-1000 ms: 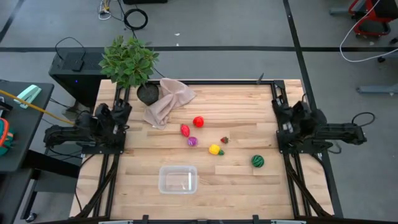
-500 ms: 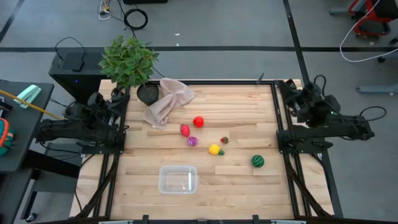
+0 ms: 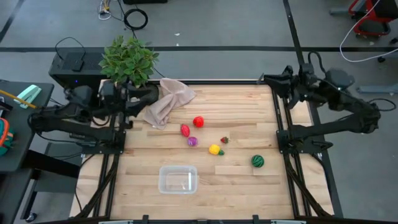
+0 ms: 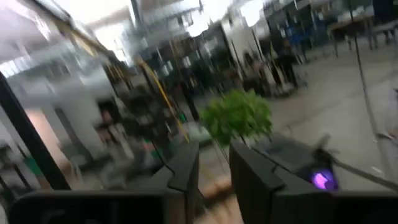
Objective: Pick and placing Produce into tupperware
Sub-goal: Put the watermelon into the transparent bin
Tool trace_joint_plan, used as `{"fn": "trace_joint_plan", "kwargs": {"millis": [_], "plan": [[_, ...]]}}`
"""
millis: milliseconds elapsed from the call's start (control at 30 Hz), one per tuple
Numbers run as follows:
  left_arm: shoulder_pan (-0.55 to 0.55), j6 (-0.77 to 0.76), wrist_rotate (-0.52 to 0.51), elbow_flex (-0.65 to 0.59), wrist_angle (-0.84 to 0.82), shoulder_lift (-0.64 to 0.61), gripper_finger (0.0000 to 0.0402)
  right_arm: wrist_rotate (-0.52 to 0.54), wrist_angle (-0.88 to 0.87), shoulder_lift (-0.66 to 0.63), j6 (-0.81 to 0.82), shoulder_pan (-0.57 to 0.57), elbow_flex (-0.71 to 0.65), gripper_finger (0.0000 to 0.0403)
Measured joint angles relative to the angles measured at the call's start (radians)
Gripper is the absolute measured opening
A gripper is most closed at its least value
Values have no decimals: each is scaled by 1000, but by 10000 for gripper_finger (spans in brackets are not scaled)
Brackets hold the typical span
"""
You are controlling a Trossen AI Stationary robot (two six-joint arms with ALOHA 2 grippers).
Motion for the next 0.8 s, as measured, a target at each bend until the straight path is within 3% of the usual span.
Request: {"fn": "trace_joint_plan", "kwargs": {"millis": [200,400,800], "plan": [[-22,3,-1,197,-268,182,199,-4,-292,109,-31,1,159,145],[-62,30,-1,275,-280,325,198,-17,-403,185,-49,1,179,168],[-105,-64,1,281,-283,500,179,-93,-581,330,-83,3,176,163]]}}
